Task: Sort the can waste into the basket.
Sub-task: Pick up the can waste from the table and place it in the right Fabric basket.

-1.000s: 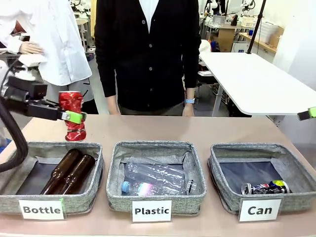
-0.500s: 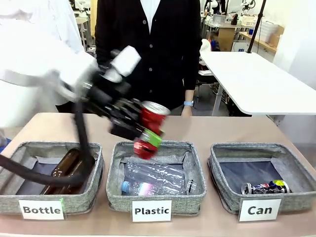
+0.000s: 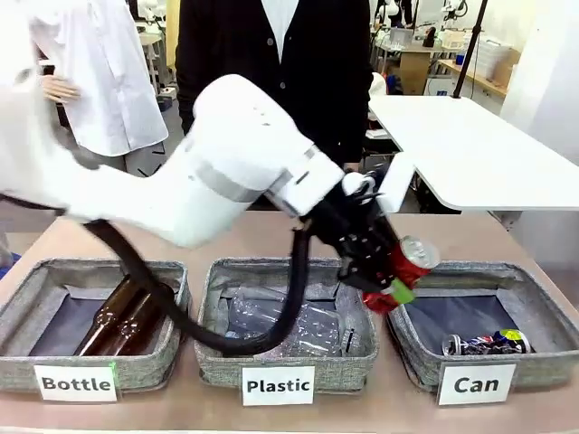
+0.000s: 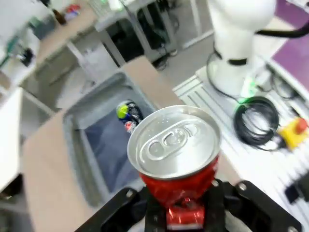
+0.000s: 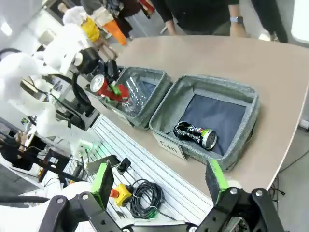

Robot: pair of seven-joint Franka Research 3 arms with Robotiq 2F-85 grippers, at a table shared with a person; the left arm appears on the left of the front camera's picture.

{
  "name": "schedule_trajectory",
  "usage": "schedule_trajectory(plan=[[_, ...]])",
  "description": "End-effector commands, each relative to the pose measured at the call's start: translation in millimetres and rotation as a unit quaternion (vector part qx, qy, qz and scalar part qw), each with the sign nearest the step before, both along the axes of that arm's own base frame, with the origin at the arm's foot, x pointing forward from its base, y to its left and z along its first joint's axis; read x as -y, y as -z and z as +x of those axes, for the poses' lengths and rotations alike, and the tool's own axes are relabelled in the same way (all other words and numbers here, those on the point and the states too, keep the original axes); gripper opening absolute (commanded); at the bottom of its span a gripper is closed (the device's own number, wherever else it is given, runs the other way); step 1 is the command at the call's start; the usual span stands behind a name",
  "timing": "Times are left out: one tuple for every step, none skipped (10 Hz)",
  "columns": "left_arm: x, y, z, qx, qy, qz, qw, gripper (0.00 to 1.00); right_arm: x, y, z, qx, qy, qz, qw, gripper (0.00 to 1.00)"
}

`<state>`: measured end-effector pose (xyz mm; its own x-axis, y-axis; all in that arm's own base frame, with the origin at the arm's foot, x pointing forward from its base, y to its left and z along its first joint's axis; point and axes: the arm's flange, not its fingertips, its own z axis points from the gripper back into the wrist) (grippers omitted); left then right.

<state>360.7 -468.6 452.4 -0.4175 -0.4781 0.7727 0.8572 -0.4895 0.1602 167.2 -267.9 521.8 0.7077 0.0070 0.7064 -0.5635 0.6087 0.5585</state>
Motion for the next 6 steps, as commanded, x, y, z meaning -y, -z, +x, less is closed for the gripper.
schedule_trajectory(plan=[[-20.8, -1.3, -11.8, -0.008, 0.003, 0.006, 1.0, 0.28, -0.3, -7.8, -1.2, 0.0, 0.003, -0.002, 1.0, 1.0], [-20.8, -1.3, -11.8, -0.008, 0.003, 0.006, 1.0, 0.28, -0.3, -7.8, -1.2, 0.0, 0.003, -0.002, 1.0, 1.0], [-20.8, -1.3, -11.8, -0.008, 0.003, 0.006, 1.0, 0.28, -0.3, -7.8, -1.2, 0.0, 0.003, -0.002, 1.0, 1.0], [-20.8, -1.3, -11.8, -0.008, 0.003, 0.006, 1.0, 0.28, -0.3, -7.8, -1.2, 0.0, 0.003, -0.002, 1.0, 1.0], [-20.8, -1.3, -11.8, -0.008, 0.003, 0.006, 1.0, 0.28, -0.3, -7.8, -1.2, 0.0, 0.003, -0.002, 1.0, 1.0], [-9.5, 1.0, -4.4, -0.005, 0.003, 0.008, 1.0, 0.28, -0.3, -7.8, -1.2, 0.0, 0.003, -0.002, 1.0, 1.0]])
